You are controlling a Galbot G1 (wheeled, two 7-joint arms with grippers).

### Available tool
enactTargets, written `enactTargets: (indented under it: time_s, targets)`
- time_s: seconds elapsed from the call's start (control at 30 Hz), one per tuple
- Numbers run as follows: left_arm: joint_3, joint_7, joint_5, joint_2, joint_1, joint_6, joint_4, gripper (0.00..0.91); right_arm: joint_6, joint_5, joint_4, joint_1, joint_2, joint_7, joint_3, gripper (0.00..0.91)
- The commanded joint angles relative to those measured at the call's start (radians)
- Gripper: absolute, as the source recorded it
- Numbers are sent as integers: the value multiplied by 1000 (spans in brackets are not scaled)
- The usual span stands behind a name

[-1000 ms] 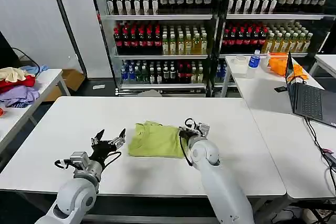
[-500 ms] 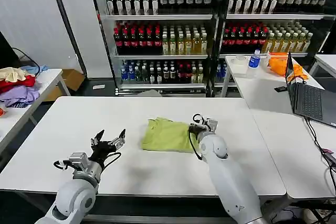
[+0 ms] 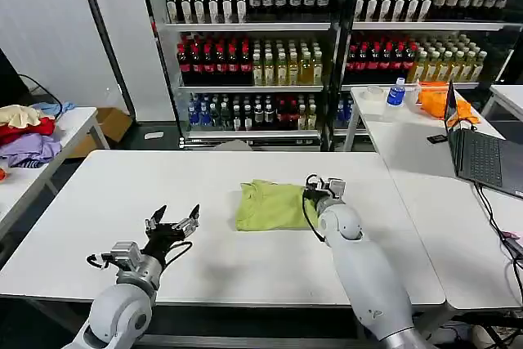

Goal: Fold and organize the clothes.

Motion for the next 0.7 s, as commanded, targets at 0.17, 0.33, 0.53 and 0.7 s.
enactTargets:
  time_s: [0.17,0.33,0.53,0.7]
  targets:
    - [4,7,6,-6,28,-3,-32,907,283,-331,364,-294,-98,-59,36,907]
    - [-4,20,12,13,56,-4,-58,907,310,-329,648,-556,-174,-33,129,907]
    - [-12,43,40,26,92,-6,-89,907,310,-318,873,-794,-185,-40,276,907]
    - [-24,59,61,38,130,-10,-120,907,356,-419,938,-959,-168,-49,290,907]
